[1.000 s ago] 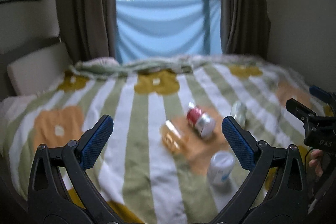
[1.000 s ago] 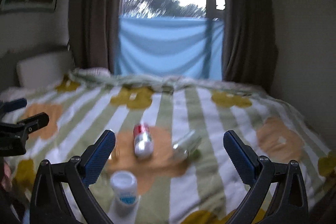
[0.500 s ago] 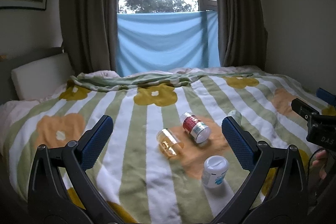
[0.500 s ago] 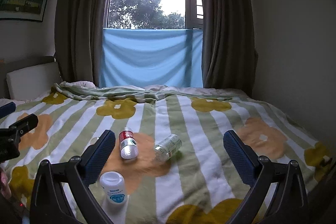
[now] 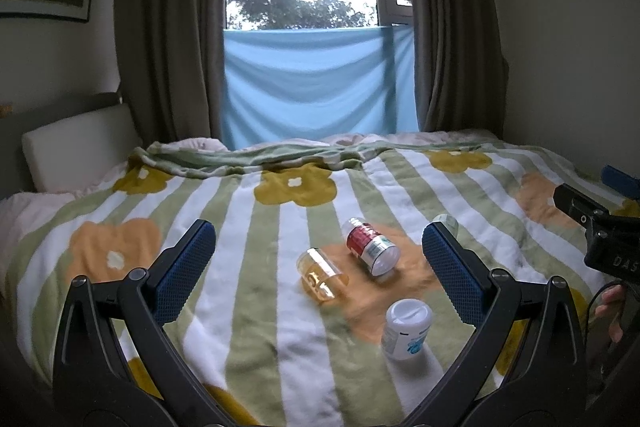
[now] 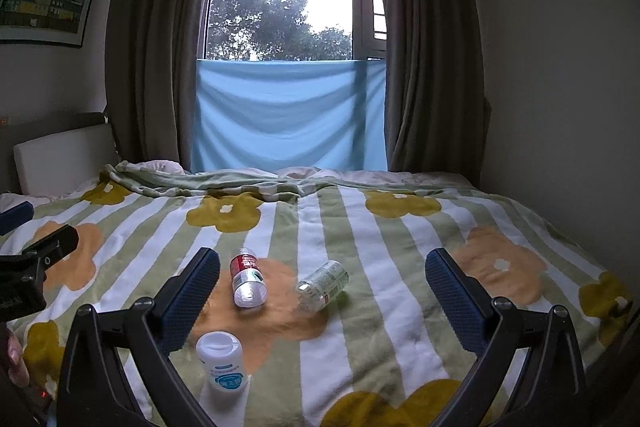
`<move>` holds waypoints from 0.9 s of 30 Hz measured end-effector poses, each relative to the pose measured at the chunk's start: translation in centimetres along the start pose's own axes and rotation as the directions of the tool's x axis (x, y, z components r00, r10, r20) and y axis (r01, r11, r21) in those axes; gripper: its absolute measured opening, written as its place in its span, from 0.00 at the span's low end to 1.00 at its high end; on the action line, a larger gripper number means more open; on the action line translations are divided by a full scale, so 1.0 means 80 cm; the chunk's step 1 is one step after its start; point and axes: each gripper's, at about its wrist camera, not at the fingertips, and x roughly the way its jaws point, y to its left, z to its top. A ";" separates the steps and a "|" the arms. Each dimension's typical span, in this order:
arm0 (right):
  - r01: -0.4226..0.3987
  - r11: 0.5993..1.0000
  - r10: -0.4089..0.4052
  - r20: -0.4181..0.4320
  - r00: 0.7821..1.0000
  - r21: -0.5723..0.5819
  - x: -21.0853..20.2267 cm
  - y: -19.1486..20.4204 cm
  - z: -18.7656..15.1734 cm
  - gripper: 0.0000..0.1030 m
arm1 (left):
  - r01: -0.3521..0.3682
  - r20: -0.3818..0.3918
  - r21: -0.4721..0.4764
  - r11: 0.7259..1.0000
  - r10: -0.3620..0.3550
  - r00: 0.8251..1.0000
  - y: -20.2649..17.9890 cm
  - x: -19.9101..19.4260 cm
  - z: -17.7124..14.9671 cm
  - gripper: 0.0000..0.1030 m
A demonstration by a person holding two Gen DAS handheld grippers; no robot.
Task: Flip cup upside down
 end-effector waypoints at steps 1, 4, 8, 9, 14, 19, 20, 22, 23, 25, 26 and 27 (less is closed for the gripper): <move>0.001 1.000 -0.001 0.001 1.000 -0.001 0.001 0.000 0.000 1.00 | -0.003 -0.002 0.000 1.000 0.003 1.000 0.000 0.000 -0.001 1.00; 0.003 1.000 -0.003 0.003 1.000 -0.006 -0.001 0.001 0.001 1.00 | -0.002 -0.004 -0.003 1.000 0.002 1.000 0.000 0.000 -0.002 1.00; 0.002 1.000 -0.002 0.004 1.000 -0.005 -0.002 0.002 0.001 1.00 | -0.002 -0.005 -0.006 1.000 0.002 1.000 0.002 0.000 -0.003 1.00; 0.000 1.000 0.000 0.003 1.000 -0.006 -0.002 0.003 0.002 1.00 | -0.003 -0.005 -0.005 1.000 0.003 1.000 0.002 0.000 -0.003 1.00; -0.002 1.000 0.002 0.010 1.000 -0.015 -0.006 0.008 0.007 1.00 | -0.007 -0.002 -0.006 1.000 0.007 1.000 0.005 -0.001 -0.006 1.00; -0.010 1.000 0.010 0.007 1.000 -0.017 -0.005 0.010 0.010 1.00 | -0.010 0.002 -0.012 1.000 0.010 1.000 0.008 -0.005 -0.008 1.00; -0.010 1.000 0.010 0.007 1.000 -0.018 -0.006 0.011 0.010 1.00 | -0.010 0.004 -0.013 1.000 0.010 1.000 0.009 -0.005 -0.008 1.00; -0.010 1.000 0.010 0.007 1.000 -0.018 -0.005 0.011 0.011 1.00 | -0.010 0.004 -0.013 1.000 0.010 1.000 0.009 -0.005 -0.009 1.00; -0.010 1.000 0.010 0.007 1.000 -0.016 -0.006 0.011 0.011 1.00 | -0.010 0.005 -0.013 1.000 0.010 1.000 0.009 -0.006 -0.009 1.00; -0.011 1.000 0.011 0.007 1.000 -0.016 -0.006 0.011 0.010 1.00 | -0.010 0.005 -0.013 1.000 0.010 1.000 0.009 -0.007 -0.009 1.00; -0.012 1.000 0.012 0.007 1.000 -0.013 -0.005 0.011 0.011 1.00 | -0.011 0.005 -0.013 1.000 0.011 1.000 0.009 -0.007 -0.009 1.00; -0.012 1.000 0.012 0.007 1.000 -0.014 -0.006 0.012 0.010 1.00 | -0.010 0.005 -0.012 1.000 0.011 1.000 0.009 -0.007 -0.009 1.00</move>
